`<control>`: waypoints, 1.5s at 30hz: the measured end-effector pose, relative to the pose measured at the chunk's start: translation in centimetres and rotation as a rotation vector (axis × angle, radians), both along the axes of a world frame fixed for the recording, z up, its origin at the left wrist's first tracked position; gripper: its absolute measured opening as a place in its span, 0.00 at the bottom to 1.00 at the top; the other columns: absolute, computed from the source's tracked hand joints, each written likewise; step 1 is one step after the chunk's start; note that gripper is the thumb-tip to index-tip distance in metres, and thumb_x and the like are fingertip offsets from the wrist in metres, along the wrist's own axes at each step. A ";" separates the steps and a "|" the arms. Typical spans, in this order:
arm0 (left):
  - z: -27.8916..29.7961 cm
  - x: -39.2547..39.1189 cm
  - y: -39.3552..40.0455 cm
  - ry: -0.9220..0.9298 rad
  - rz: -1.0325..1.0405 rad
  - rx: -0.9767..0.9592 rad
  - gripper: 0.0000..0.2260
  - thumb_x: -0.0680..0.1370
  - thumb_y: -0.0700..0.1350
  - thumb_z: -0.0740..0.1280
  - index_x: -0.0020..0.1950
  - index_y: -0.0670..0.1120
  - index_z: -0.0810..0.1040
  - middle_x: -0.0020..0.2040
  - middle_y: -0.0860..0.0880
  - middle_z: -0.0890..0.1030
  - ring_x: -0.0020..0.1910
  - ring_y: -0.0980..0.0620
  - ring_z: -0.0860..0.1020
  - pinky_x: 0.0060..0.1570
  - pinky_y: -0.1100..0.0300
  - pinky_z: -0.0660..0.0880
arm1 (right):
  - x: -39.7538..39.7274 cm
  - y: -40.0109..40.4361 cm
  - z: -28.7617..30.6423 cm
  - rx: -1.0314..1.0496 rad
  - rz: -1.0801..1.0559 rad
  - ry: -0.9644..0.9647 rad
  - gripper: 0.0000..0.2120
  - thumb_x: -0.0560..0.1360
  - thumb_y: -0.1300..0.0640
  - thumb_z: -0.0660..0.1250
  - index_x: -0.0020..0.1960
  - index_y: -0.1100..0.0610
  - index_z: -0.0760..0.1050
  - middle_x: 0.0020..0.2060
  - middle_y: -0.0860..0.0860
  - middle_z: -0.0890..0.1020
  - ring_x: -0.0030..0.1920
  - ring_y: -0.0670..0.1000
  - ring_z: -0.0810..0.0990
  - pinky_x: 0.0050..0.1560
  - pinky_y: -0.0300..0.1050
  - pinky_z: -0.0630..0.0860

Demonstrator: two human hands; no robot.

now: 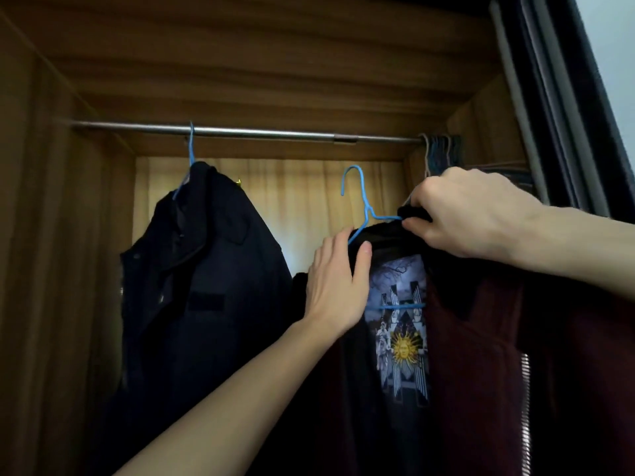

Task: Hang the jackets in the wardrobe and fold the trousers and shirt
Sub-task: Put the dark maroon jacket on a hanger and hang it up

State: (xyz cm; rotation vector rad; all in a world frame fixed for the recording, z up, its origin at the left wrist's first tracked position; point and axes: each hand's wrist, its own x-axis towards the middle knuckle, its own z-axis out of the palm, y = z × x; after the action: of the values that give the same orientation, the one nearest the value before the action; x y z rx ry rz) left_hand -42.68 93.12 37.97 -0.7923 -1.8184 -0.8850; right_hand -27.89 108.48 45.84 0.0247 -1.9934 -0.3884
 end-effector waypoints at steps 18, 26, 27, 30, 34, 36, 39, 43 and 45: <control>12.9 -4.5 -2.9 -0.003 0.086 0.232 0.19 0.87 0.59 0.50 0.72 0.53 0.70 0.69 0.51 0.75 0.69 0.47 0.71 0.71 0.46 0.67 | -10.1 -6.6 13.4 -0.024 -0.001 0.092 0.08 0.79 0.54 0.67 0.46 0.53 0.68 0.35 0.49 0.67 0.36 0.58 0.74 0.38 0.50 0.68; 14.9 -6.1 -5.2 0.165 0.144 0.167 0.18 0.86 0.58 0.53 0.72 0.55 0.71 0.67 0.53 0.76 0.66 0.49 0.72 0.67 0.47 0.70 | -13.6 -7.7 15.7 -0.116 0.047 0.061 0.08 0.80 0.55 0.66 0.47 0.53 0.67 0.35 0.49 0.64 0.40 0.57 0.71 0.42 0.51 0.68; 14.9 -6.3 -5.4 0.175 0.153 0.156 0.18 0.86 0.58 0.53 0.72 0.55 0.72 0.67 0.54 0.76 0.66 0.50 0.72 0.67 0.48 0.70 | -14.0 -7.9 15.7 -0.118 0.049 0.057 0.08 0.80 0.55 0.66 0.47 0.53 0.67 0.35 0.49 0.65 0.40 0.56 0.71 0.42 0.51 0.68; 14.8 -6.5 -5.9 0.184 0.168 0.125 0.18 0.86 0.58 0.52 0.71 0.55 0.72 0.66 0.54 0.76 0.66 0.50 0.72 0.67 0.49 0.69 | -14.8 -7.9 15.9 -0.129 0.050 0.056 0.07 0.80 0.55 0.66 0.47 0.53 0.67 0.35 0.49 0.66 0.38 0.56 0.71 0.41 0.50 0.69; 14.3 -6.6 -6.4 0.191 0.213 0.057 0.18 0.87 0.58 0.52 0.72 0.54 0.72 0.66 0.53 0.76 0.66 0.50 0.72 0.66 0.52 0.67 | -14.8 -7.8 15.8 -0.134 0.043 0.029 0.10 0.80 0.53 0.66 0.46 0.53 0.66 0.41 0.51 0.72 0.41 0.58 0.76 0.43 0.50 0.69; 13.9 -6.5 -6.6 0.191 0.207 0.040 0.18 0.87 0.58 0.52 0.72 0.54 0.72 0.66 0.53 0.76 0.66 0.50 0.72 0.66 0.51 0.68 | -14.9 -8.2 15.0 -0.137 0.041 0.007 0.08 0.80 0.53 0.66 0.47 0.52 0.67 0.48 0.55 0.78 0.51 0.62 0.82 0.44 0.50 0.70; 13.3 -6.2 -6.8 0.189 0.198 0.017 0.18 0.86 0.57 0.53 0.71 0.54 0.73 0.64 0.53 0.77 0.64 0.50 0.73 0.65 0.50 0.70 | -15.5 -8.7 13.6 -0.148 0.058 -0.036 0.08 0.80 0.53 0.66 0.48 0.53 0.68 0.52 0.55 0.79 0.55 0.62 0.82 0.45 0.50 0.69; 12.4 -5.9 -7.2 0.189 0.216 -0.016 0.17 0.87 0.58 0.53 0.70 0.54 0.73 0.63 0.54 0.77 0.63 0.50 0.73 0.64 0.51 0.68 | -15.3 -9.4 13.2 -0.182 0.096 -0.020 0.07 0.81 0.54 0.66 0.48 0.54 0.69 0.48 0.54 0.77 0.51 0.60 0.81 0.44 0.51 0.70; 12.2 -5.7 -7.6 0.191 0.230 -0.023 0.17 0.86 0.58 0.53 0.69 0.54 0.74 0.63 0.54 0.77 0.63 0.50 0.73 0.64 0.52 0.68 | -15.2 -10.2 13.4 -0.197 0.108 -0.026 0.05 0.81 0.56 0.66 0.50 0.54 0.70 0.49 0.54 0.78 0.52 0.60 0.81 0.44 0.51 0.70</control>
State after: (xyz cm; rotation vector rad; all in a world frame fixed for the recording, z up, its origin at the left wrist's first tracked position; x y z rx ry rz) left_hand -48.41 85.52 50.18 -0.6431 -1.7128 -0.6193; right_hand -43.11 98.26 59.21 0.0136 -2.0377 -0.1216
